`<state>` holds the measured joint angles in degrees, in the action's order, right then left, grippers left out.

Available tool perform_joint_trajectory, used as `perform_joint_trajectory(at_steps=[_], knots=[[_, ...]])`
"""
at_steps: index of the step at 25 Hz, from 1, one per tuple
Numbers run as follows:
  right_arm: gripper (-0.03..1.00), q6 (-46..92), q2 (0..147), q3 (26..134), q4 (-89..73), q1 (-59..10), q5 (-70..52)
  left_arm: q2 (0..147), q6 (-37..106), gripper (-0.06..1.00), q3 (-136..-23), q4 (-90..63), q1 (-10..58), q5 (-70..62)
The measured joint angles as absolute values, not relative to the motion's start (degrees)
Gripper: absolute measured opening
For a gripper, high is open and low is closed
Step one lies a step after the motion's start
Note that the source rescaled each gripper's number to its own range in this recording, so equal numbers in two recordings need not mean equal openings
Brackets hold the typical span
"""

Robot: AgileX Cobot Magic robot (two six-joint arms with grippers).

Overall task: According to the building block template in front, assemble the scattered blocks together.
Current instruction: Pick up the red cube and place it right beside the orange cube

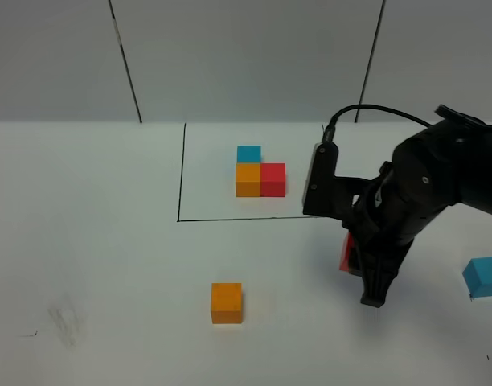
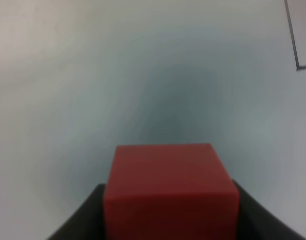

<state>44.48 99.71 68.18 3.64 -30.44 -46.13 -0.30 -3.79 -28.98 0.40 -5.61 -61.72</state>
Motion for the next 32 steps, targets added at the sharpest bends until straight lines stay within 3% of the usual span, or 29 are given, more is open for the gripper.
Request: perform_joint_trajectory(at_steps=[8,21,32], knots=[[0.01,50.7,110.7,77.5,3.8,-36.2,-51.7,-0.3,-3.8,0.63,-29.0,0.4,-5.6,-61.7],[0.01,56.4,113.7,83.5,0.0,-41.7,-53.0,-0.3,-3.8,0.63,-29.0,0.4,-5.6,-61.7],[0.01,55.8,120.3,89.2,-0.4,-42.3,-56.6,-0.3,-3.8,0.63,-29.0,0.4,-5.6,-61.7]])
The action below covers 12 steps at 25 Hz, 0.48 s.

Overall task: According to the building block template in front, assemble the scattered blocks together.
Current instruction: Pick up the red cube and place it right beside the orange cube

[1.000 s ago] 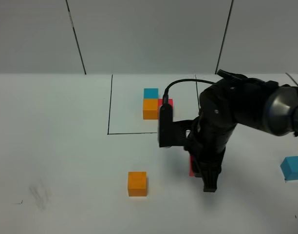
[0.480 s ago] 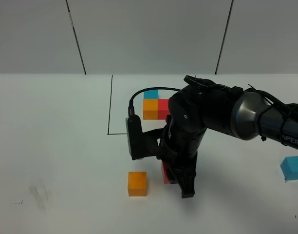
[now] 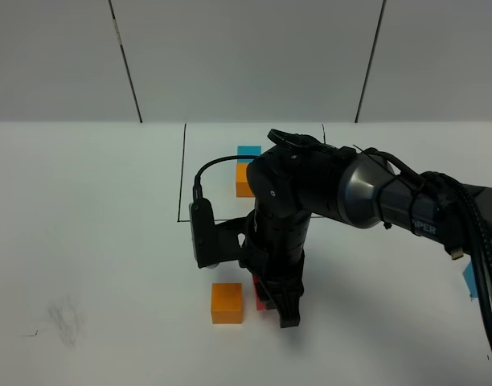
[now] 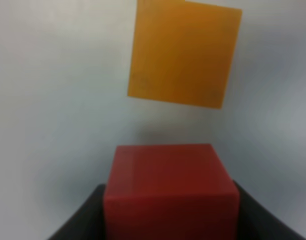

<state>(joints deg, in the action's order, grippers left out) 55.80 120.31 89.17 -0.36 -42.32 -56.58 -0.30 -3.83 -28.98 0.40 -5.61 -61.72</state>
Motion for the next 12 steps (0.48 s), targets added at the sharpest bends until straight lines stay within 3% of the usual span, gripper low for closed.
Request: perform_joint_trajectory(at_steps=[12], knots=[[0.01,51.9,122.9,89.7,-1.1,-42.4,-54.7,-0.3,-3.8,0.63,-29.0,0.4,-5.6,-61.7]])
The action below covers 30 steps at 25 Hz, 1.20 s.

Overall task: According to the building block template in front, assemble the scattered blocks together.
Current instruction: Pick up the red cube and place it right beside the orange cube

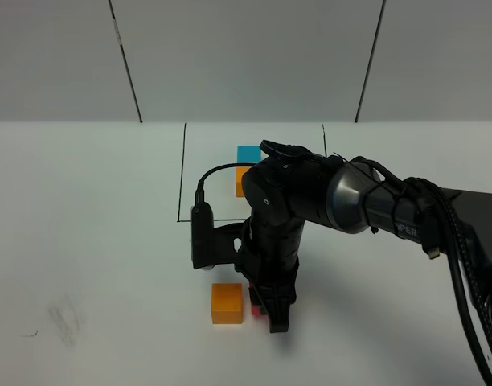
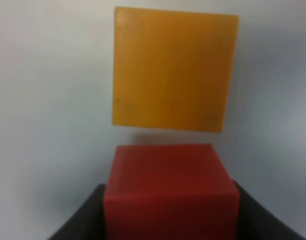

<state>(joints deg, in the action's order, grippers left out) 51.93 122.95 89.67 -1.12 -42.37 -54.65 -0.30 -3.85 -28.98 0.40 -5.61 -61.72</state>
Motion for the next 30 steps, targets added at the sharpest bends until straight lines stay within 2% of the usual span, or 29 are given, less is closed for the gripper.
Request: perform_joint_trajectory(at_steps=[30], knots=[[0.01,48.6,125.7,89.7,-4.7,-42.5,-51.9,-0.3,-3.8,0.63,-29.0,0.4,-5.6,-61.7]])
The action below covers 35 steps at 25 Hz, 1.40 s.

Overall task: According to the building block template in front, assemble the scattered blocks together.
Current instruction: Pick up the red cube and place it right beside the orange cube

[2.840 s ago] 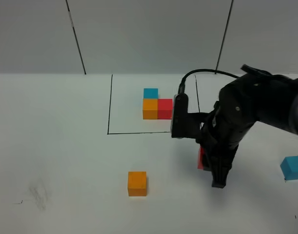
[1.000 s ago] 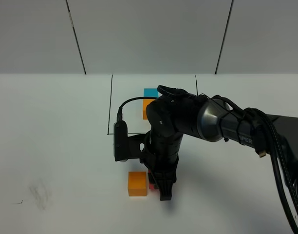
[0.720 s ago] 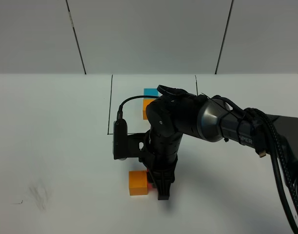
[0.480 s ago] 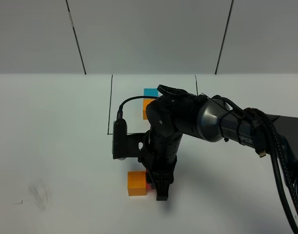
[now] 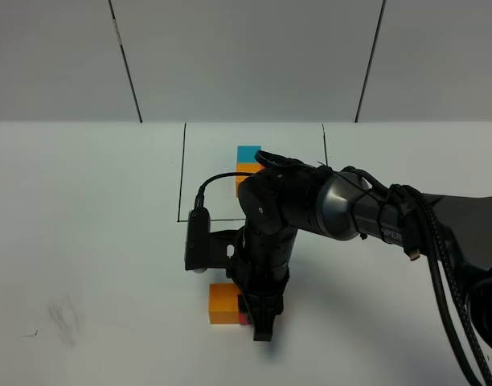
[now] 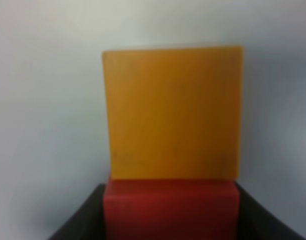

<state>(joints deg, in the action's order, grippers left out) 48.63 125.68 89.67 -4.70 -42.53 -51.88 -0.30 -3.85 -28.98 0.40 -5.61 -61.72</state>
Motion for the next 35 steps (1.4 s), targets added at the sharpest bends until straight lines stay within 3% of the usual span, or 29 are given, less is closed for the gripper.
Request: perform_joint_trajectory(at_steps=[18,35], knots=[[0.01,46.0,126.7,89.7,-4.9,-42.5,-48.4,-0.3,-3.7,0.63,-29.0,0.4,-5.6,-61.7],[0.02,45.8,126.7,89.9,-4.6,-42.5,-53.0,-0.3,-3.8,0.63,-29.0,0.4,-5.6,-61.7]])
